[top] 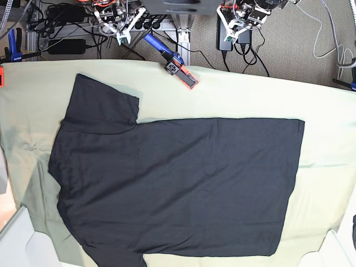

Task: Fold the T-shirt properly
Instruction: 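Move both grippers from rest toward the black T-shirt's shoulders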

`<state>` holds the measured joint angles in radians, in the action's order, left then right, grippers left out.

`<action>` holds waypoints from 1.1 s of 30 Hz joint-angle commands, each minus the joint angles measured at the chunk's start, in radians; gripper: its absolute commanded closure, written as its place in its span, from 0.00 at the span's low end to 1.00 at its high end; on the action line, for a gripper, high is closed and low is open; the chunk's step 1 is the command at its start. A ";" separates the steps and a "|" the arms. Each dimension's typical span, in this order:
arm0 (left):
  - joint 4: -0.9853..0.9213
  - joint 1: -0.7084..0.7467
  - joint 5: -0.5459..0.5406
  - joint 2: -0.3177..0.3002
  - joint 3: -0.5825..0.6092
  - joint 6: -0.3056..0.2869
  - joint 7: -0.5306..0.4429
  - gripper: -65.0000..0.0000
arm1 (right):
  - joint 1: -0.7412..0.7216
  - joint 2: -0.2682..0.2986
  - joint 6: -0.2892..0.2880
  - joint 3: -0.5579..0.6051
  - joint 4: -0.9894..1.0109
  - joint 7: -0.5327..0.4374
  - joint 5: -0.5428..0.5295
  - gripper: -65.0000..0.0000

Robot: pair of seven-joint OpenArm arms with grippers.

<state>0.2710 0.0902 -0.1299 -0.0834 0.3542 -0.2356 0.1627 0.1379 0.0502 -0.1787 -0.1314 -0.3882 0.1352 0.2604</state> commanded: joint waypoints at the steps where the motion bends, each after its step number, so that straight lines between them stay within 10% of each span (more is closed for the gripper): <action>1: 0.004 0.016 0.001 -0.006 0.001 0.007 0.003 0.91 | 0.021 0.009 -0.021 0.001 -0.014 -0.004 0.015 1.00; 7: 0.109 0.117 -0.023 -0.068 -0.003 -0.123 0.021 0.91 | 0.162 0.050 -0.103 0.001 -0.140 -0.004 0.016 1.00; 18: 0.625 0.406 -0.093 -0.167 -0.202 -0.180 0.038 0.91 | 0.435 0.166 -0.145 0.001 -0.520 0.131 -0.202 1.00; 24: 0.923 0.541 -0.332 -0.203 -0.360 -0.261 0.179 0.91 | 0.584 0.233 -0.144 0.001 -0.833 0.361 -0.324 1.00; 33: 1.320 0.746 -0.475 -0.235 -0.584 -0.285 0.317 0.91 | 0.829 0.332 -0.144 -0.061 -1.280 0.383 -0.397 0.88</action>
<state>1.5795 0.8223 -0.5968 -0.3119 -0.2256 -0.5064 0.4900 0.9520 0.3714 -0.2913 -0.1860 -1.6554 0.5247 -0.1379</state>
